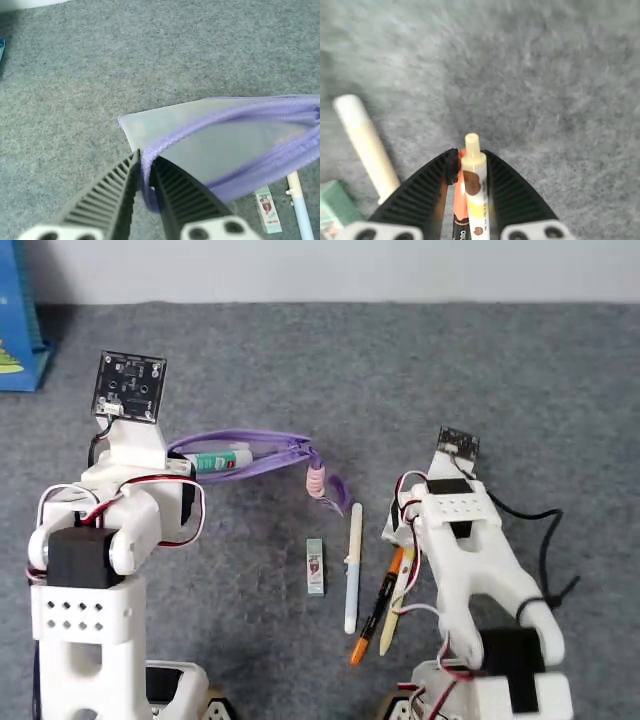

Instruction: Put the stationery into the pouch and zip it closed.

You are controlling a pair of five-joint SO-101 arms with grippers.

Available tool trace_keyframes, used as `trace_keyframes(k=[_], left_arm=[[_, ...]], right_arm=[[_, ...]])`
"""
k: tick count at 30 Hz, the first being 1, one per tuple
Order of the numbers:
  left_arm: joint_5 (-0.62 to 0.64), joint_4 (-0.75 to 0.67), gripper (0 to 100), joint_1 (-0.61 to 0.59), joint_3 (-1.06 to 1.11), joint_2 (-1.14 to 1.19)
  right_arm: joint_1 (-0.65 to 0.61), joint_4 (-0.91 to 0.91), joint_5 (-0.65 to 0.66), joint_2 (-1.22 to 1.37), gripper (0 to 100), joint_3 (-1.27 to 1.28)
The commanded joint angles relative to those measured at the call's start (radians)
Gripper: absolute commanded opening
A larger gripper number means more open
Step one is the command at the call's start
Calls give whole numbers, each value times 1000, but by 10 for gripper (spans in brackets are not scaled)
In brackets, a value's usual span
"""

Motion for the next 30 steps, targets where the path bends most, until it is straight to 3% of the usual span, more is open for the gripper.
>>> trace_keyframes(k=[1,11,20,30], left_arm=[[9,11,12,5,13,17],[9,11,12,5,13,17],[9,23,12,5,13,15],[9,25,12,5,13,15]], right_arm=[[1,21,52,-166,8,-34],[-76,50,140,-504,8,-34],[-101,-148,167,-624,8,-34],[-174,-163,166,-872,8,-51]])
